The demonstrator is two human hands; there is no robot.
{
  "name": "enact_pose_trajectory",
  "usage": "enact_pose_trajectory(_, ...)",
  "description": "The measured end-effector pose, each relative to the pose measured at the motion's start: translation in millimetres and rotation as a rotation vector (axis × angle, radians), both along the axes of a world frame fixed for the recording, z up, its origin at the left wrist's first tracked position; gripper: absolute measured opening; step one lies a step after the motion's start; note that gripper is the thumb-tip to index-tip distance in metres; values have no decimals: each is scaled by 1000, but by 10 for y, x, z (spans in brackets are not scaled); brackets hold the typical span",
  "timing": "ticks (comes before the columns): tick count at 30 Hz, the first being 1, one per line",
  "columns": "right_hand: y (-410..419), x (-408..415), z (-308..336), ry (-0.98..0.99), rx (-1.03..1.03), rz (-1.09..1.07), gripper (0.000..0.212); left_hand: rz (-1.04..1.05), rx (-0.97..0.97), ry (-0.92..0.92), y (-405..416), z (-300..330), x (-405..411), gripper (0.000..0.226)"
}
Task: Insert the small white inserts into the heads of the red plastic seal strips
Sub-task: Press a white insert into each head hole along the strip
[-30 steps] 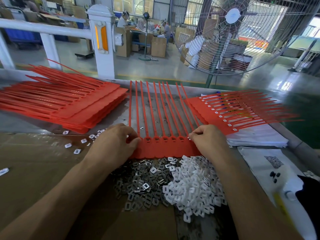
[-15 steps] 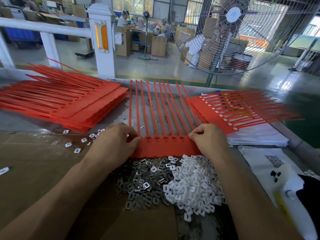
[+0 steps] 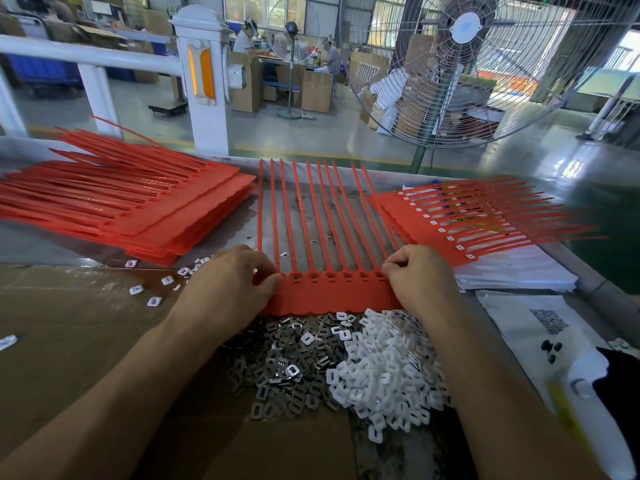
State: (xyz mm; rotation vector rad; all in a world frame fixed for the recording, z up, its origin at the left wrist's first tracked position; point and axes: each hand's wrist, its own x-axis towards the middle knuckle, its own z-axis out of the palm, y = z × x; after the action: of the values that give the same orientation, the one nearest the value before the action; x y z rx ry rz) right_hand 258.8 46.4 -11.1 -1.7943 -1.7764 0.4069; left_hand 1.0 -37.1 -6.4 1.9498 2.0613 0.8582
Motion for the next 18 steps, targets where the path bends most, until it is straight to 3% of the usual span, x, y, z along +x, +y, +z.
enact_pose_trajectory(3, -87, -28, 66, 59, 45, 110, 8, 0, -1, 1, -6, 2, -3, 18)
enact_pose_trajectory(9, -322, -255, 166, 48, -109, 641, 3, -2, 4, -6, -1, 0, 1, 17)
enact_pose_trajectory(15, -416, -394, 155, 19, -186, 812, 13, -2, 13, 4, 4, -6, 4, 16)
enact_pose_trajectory(18, -437, -411, 176, -48, -161, 843, 8, 2, 23, -3, 9, -9, 10, 14)
